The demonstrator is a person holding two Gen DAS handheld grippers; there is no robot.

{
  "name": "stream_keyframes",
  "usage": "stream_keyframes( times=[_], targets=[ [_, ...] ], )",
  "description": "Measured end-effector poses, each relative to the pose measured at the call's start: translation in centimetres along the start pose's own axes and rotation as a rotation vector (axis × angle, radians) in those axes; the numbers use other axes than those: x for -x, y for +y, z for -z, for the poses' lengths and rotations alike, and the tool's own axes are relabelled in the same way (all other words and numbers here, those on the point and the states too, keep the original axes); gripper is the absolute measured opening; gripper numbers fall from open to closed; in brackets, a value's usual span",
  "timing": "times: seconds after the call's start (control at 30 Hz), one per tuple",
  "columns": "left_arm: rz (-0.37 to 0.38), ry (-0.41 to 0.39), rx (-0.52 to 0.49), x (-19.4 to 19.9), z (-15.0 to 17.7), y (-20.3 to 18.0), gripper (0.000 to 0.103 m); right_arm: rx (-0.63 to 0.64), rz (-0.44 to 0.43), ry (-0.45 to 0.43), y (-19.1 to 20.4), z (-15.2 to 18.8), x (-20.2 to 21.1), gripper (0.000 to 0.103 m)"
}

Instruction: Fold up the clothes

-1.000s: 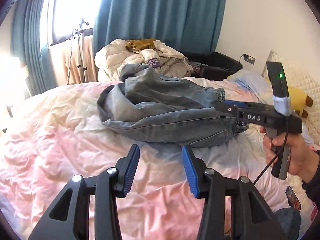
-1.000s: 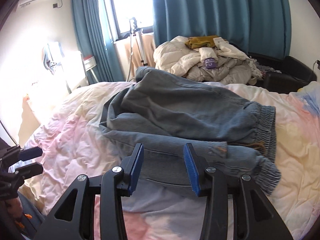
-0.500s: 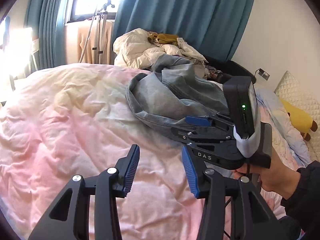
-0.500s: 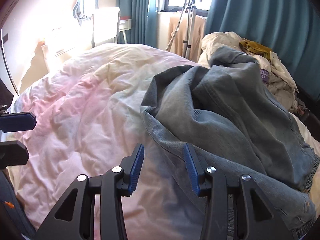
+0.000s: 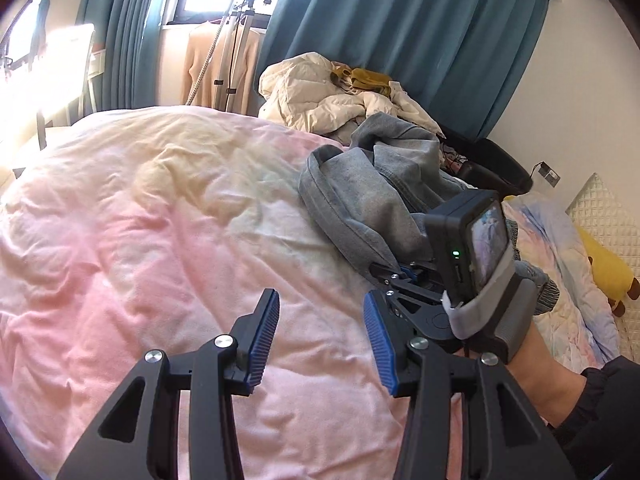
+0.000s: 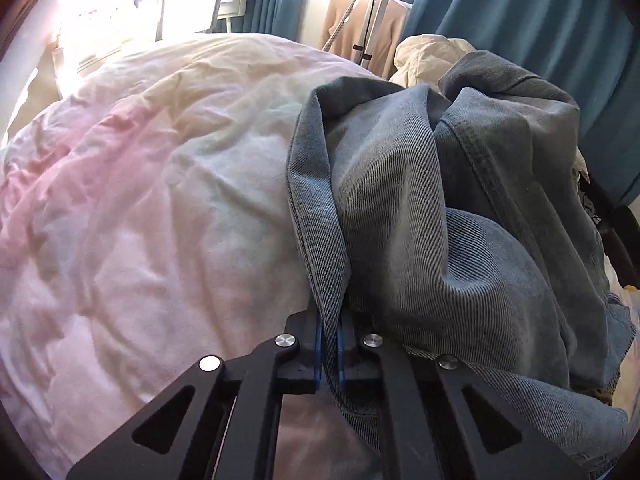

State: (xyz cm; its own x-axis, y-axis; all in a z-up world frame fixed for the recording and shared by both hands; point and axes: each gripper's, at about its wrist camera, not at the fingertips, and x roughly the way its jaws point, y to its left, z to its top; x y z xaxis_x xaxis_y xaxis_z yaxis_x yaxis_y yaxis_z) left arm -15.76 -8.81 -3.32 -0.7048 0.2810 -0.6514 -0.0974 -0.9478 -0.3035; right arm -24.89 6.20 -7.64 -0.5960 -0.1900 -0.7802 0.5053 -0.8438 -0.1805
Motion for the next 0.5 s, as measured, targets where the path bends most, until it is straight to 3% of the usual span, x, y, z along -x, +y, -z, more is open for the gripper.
stream_keyframes(
  times=[0.3,0.5],
  targets=[
    [0.068,-0.044,0.080,2.3,0.0,1.4,0.045,-0.053,-0.087,-0.175,1.3,3.0,13.3,0.003],
    [0.162,-0.076,0.123,4.1,0.4,1.6,0.045,-0.045,-0.122,-0.163,2.4,9.0,19.0,0.003]
  ],
)
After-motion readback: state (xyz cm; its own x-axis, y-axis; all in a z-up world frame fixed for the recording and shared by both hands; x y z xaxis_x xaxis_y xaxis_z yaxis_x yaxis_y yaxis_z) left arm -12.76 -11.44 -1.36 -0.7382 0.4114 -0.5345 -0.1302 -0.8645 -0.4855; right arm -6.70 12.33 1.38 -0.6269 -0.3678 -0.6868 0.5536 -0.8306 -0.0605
